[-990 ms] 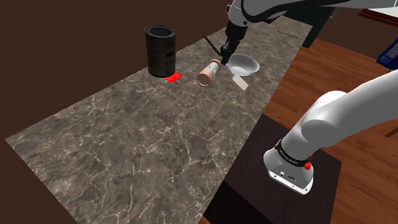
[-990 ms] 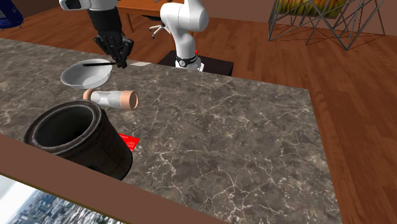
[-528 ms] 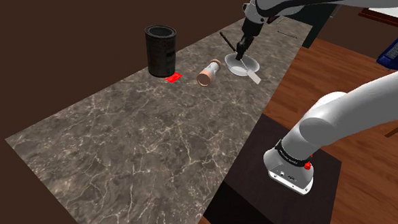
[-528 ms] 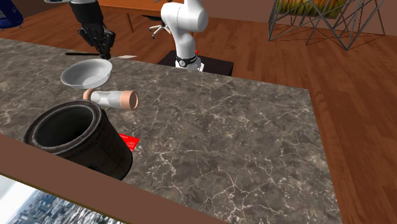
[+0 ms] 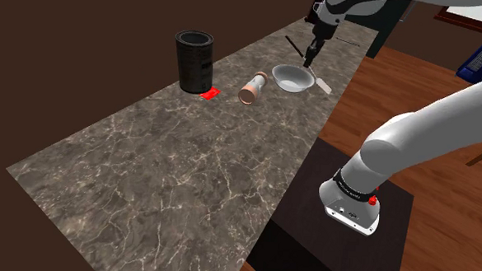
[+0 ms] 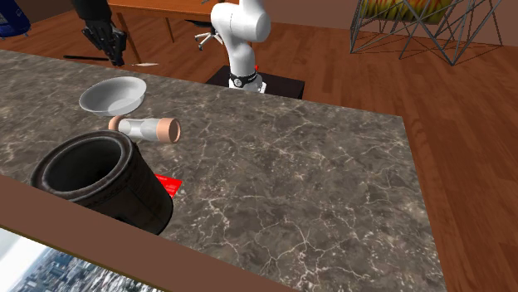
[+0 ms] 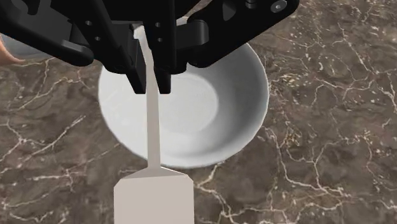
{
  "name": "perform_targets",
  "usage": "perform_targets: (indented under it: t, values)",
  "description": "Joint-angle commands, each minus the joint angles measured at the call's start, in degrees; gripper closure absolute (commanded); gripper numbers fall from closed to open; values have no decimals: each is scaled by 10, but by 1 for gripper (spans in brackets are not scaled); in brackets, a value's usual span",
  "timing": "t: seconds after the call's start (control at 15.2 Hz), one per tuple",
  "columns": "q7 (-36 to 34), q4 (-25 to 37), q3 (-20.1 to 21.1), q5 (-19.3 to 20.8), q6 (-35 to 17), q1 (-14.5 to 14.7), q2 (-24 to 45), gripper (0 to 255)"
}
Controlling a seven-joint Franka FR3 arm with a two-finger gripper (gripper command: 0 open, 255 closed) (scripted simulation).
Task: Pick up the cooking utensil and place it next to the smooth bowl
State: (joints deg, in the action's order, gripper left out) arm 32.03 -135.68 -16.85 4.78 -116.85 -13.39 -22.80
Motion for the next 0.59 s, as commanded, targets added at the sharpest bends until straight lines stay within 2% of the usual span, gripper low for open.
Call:
perform_targets:
  t: [0.0, 0.53]
  values:
    - [32, 15, -23, 3, -1, -9, 16, 255]
    - [160, 101, -111, -13, 3, -37, 99, 255]
